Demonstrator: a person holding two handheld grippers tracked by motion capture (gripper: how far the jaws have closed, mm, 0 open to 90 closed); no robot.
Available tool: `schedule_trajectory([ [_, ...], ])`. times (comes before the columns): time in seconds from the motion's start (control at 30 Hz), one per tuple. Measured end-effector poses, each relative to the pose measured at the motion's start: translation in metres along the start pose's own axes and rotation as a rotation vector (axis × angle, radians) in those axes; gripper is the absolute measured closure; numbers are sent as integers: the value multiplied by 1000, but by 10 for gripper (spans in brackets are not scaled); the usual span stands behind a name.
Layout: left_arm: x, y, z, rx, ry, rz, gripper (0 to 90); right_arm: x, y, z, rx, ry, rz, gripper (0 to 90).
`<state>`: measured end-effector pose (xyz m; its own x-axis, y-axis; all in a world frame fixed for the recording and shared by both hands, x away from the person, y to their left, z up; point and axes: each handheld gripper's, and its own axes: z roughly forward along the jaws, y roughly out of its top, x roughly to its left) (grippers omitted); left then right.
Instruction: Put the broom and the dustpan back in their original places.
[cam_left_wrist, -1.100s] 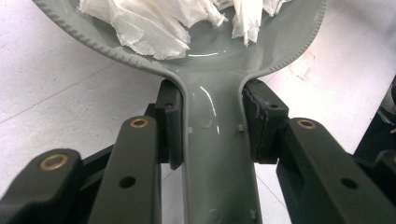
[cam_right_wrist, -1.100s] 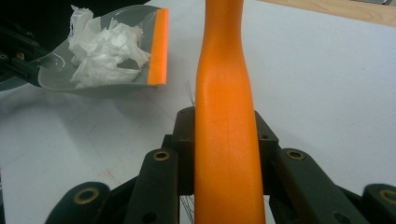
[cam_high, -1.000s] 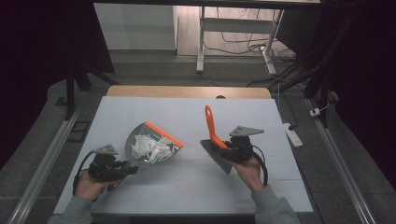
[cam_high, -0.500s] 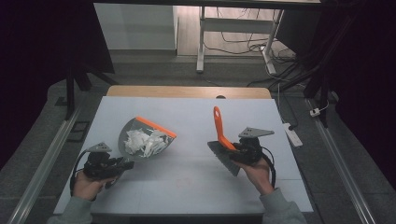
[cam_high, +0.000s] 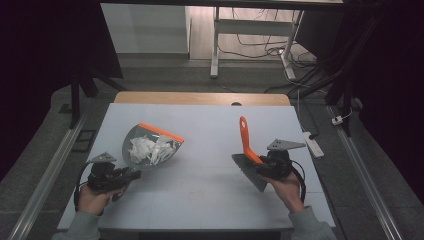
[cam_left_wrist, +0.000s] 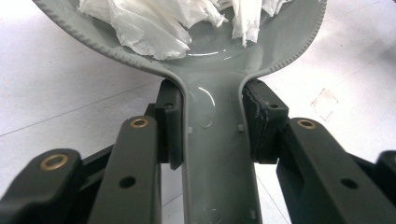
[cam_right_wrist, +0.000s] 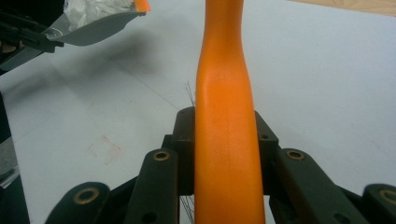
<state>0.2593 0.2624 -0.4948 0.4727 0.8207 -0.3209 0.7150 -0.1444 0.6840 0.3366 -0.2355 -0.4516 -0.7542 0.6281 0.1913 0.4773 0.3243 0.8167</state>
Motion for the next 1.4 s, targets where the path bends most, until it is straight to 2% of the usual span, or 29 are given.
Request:
schedule_trajectory([
  [0.2,-2,-2,0,-5,26,-39,617,-4,-5,-5,7,-9,8,706],
  [0.43,-7,-4,6,10,67,-73,617,-13,-9,-13,20,-6,19,706],
  [0.63,-9,-6,12,4,109,-122,617,-21,-13,-23,29,-3,45,706],
  [0.7,-8,-6,14,3,111,-138,617,-24,-14,-26,32,-1,55,706],
  [0.8,-9,-4,18,2,132,-151,616,-26,-14,-28,37,2,68,706],
  [0.93,-10,-3,23,-1,133,-171,616,-26,-14,-27,62,9,75,706],
  [1.07,-9,-2,30,14,155,-185,616,-22,-13,-23,96,31,71,706],
  [1.4,-1,-3,37,22,173,-235,616,-22,-18,-13,178,70,80,706],
])
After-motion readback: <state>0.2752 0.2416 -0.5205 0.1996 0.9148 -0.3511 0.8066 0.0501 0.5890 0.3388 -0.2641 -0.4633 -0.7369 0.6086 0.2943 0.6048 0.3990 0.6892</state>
